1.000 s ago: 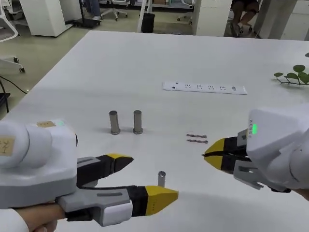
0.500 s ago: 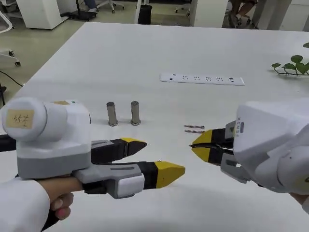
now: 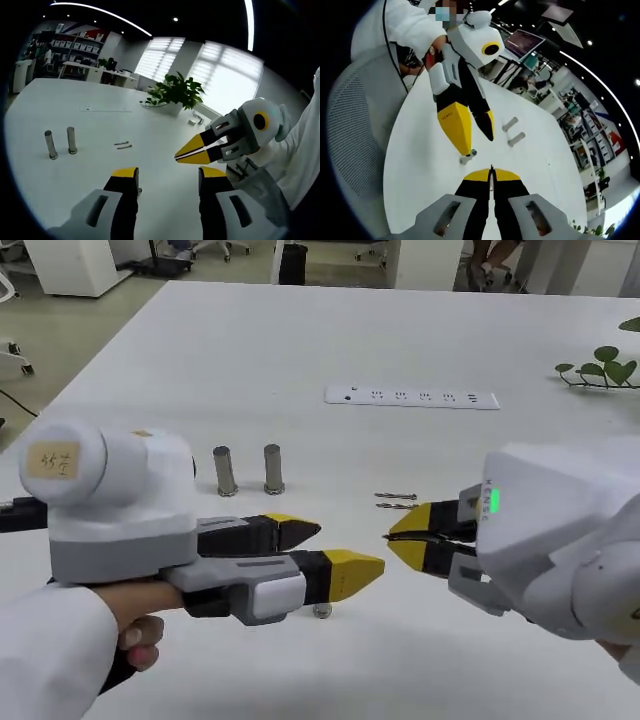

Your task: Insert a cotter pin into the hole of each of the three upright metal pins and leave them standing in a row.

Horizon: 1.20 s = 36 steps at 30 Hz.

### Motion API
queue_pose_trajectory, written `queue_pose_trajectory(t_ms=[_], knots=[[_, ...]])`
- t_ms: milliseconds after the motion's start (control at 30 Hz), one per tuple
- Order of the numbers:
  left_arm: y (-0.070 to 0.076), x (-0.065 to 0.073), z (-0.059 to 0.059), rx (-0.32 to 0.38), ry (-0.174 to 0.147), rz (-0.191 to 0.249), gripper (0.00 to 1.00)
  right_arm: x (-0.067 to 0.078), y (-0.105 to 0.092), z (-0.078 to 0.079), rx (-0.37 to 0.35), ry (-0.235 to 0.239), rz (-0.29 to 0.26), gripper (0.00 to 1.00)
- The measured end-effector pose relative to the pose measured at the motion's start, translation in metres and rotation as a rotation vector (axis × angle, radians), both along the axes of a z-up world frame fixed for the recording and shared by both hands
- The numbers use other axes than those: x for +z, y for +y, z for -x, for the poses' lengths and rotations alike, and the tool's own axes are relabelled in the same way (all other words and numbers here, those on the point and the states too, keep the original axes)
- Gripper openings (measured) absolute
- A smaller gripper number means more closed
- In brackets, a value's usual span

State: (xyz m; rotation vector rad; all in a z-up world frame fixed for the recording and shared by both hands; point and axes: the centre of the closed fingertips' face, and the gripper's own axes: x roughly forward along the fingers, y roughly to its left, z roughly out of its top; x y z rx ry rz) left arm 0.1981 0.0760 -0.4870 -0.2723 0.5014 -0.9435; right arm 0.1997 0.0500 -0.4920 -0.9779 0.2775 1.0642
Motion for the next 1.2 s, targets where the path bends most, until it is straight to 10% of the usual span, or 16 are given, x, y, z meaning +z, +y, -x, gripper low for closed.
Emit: queue_pose_trajectory(t_ms=[1200], knots=[[-0.013, -0.001, 0.011, -0.095, 0.131, 0.079, 0.02, 0.000, 0.017, 0.021, 0.096, -0.015, -0.007, 0.00]])
